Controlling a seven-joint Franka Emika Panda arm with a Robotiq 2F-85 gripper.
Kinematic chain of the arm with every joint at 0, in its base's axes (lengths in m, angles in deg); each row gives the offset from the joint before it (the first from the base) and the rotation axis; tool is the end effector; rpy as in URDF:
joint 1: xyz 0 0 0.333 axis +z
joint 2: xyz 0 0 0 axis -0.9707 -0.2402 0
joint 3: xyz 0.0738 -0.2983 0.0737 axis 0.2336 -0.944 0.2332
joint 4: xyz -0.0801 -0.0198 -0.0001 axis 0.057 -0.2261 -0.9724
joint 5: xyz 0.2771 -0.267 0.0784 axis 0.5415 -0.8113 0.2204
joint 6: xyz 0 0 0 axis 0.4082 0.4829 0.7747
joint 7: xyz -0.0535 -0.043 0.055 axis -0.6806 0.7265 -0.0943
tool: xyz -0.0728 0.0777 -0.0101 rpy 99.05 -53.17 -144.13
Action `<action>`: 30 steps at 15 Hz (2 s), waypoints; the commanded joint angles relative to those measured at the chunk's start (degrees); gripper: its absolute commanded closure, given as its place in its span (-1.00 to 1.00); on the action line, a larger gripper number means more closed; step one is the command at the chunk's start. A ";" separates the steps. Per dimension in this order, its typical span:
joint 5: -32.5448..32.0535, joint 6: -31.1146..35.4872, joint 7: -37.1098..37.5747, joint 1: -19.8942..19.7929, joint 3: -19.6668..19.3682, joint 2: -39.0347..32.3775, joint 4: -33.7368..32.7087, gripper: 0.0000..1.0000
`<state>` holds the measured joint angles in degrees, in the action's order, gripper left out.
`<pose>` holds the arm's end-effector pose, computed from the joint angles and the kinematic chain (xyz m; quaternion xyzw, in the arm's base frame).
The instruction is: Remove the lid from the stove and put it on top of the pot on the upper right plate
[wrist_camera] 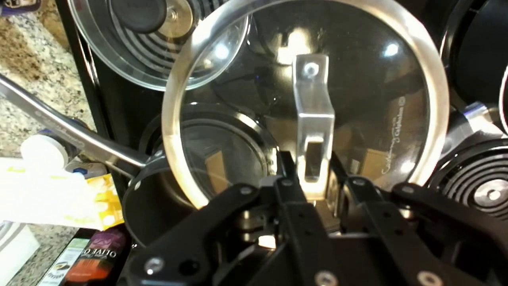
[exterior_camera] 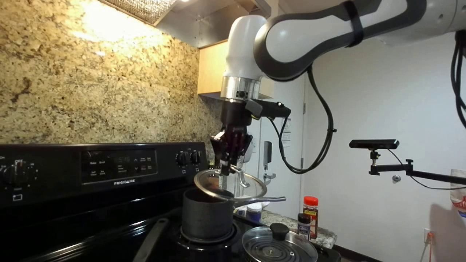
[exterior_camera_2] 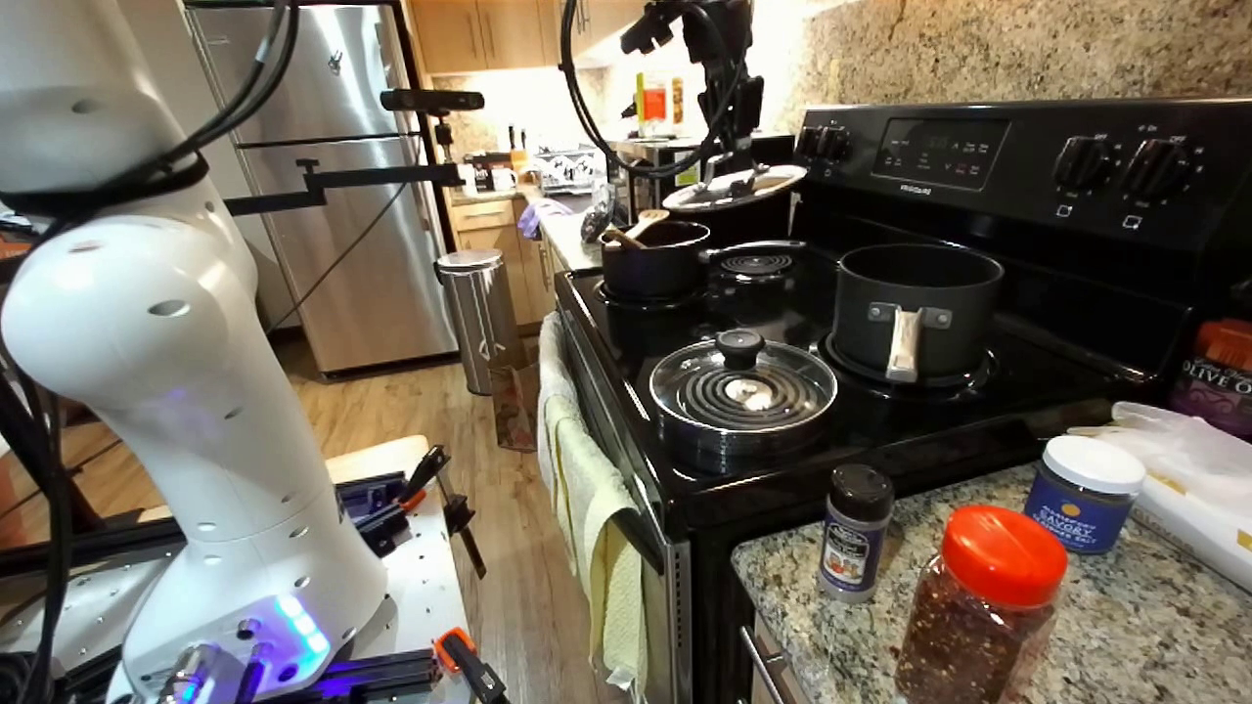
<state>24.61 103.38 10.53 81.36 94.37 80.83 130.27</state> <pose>0.5465 0.0856 0.5312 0.9889 -0.1079 0.0921 0.0452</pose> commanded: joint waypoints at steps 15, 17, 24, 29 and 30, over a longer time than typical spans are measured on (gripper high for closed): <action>0.22 -6.38 -0.71 -1.30 -1.90 -8.81 -15.12 0.90; 0.98 -6.55 -0.26 -1.52 -2.22 -10.69 -16.20 0.90; 1.15 -6.05 -0.46 -2.16 -4.56 -16.94 -21.86 0.90; 1.70 -6.16 -1.23 -2.90 -6.46 -23.11 -28.96 0.90; 1.75 -6.06 -1.45 -3.10 -6.74 -24.34 -30.35 0.90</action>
<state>24.63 97.68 10.57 79.25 88.15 60.62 105.93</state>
